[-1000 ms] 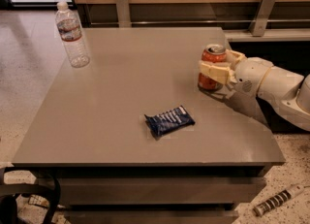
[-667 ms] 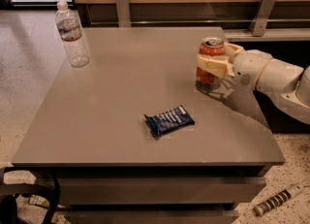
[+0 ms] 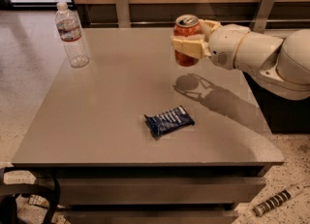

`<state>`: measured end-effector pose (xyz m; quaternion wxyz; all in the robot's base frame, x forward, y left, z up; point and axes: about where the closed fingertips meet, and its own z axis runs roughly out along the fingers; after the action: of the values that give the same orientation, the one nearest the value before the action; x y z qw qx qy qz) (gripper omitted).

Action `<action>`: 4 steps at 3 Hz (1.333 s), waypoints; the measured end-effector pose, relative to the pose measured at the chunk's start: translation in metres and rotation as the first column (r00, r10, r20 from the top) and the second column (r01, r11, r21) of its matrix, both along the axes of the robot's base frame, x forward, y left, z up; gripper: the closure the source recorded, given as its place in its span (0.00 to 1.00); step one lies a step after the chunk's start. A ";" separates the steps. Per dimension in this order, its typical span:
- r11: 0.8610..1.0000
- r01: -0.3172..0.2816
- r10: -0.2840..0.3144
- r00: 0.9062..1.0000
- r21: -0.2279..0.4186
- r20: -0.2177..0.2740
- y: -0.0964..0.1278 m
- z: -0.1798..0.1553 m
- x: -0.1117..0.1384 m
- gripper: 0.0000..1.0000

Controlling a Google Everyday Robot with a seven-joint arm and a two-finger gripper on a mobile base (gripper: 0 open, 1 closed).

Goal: Move coke can near water bottle

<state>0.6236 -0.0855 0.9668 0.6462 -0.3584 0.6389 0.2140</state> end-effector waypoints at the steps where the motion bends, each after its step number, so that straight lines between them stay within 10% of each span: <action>1: 0.998 -0.055 0.055 0.998 -0.034 0.011 0.042 0.012 0.007 1.00; 4: 0.953 -0.297 0.299 0.954 0.065 -0.024 0.177 -0.007 0.024 1.00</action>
Offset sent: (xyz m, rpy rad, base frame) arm 0.0238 0.1483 0.0216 0.0301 -0.0368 0.2554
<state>0.6480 0.0918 0.9602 0.6065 -0.4272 0.5813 0.3342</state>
